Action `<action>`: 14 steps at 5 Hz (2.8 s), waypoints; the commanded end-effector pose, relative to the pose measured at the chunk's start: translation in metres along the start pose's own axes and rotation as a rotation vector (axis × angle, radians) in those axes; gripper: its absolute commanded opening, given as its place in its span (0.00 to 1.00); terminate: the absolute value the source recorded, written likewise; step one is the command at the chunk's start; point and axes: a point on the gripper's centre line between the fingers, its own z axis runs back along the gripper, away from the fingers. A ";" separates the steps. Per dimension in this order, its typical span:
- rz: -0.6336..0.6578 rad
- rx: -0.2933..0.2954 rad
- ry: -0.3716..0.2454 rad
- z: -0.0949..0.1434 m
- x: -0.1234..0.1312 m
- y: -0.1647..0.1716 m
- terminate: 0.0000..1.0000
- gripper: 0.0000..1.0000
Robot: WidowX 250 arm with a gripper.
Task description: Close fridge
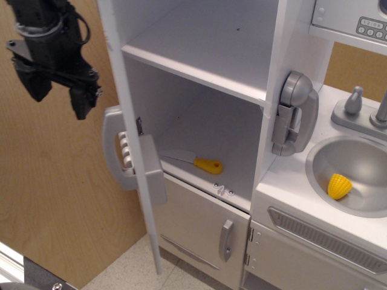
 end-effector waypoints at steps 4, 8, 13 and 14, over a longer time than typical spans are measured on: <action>0.016 -0.044 -0.061 -0.006 0.070 -0.042 0.00 1.00; 0.092 -0.067 -0.098 -0.006 0.104 -0.047 0.00 1.00; 0.156 -0.086 -0.122 0.000 0.123 -0.056 0.00 1.00; 0.160 -0.083 -0.133 0.000 0.123 -0.058 0.00 1.00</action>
